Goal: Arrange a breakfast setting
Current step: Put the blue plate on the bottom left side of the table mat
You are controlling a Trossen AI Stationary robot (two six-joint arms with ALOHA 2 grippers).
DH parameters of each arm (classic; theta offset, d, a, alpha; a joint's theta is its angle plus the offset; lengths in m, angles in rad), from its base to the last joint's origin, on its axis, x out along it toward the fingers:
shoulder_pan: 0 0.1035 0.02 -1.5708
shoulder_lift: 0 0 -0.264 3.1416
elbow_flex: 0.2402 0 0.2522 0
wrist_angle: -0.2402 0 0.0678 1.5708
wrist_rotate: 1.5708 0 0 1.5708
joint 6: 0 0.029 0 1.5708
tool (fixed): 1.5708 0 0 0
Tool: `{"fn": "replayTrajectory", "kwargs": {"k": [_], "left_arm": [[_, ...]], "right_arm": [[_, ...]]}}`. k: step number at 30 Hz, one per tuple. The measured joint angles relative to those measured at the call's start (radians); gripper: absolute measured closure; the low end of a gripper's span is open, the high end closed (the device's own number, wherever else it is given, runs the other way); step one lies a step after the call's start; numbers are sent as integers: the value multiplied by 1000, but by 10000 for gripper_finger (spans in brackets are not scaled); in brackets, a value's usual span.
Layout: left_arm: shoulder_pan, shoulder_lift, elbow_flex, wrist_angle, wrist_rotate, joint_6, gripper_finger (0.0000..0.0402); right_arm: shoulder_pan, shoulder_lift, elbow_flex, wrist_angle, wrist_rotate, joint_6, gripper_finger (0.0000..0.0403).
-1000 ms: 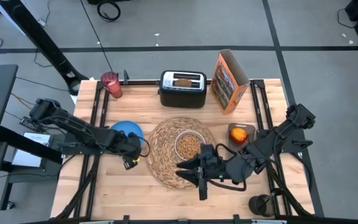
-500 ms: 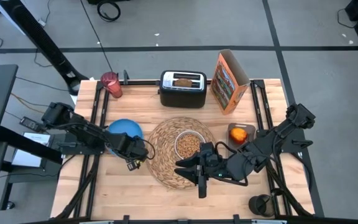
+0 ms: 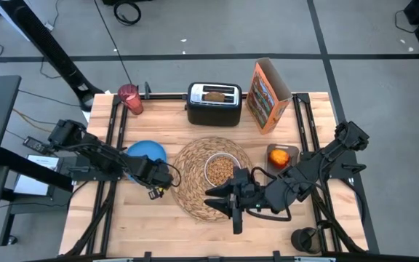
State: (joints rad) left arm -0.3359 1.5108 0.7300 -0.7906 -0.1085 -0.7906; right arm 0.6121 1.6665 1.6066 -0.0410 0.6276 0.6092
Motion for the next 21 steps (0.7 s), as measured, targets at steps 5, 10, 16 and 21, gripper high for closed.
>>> {"fn": "replayTrajectory", "kwargs": {"k": [5,10,16,21], "left_arm": [[-18,-8,20,-44,-6,15,359],[-67,-8,113,-180,-2,67,362],[-171,-8,278,-354,-23,195,381],[-283,-8,364,-386,-52,331,386]], "right_arm": [[0,-2,0,-8,0,-64,263],[-5,-6,0,-61,6,-122,263],[-6,-6,0,-170,9,-149,263],[-7,-6,0,-248,23,-104,263]]}}
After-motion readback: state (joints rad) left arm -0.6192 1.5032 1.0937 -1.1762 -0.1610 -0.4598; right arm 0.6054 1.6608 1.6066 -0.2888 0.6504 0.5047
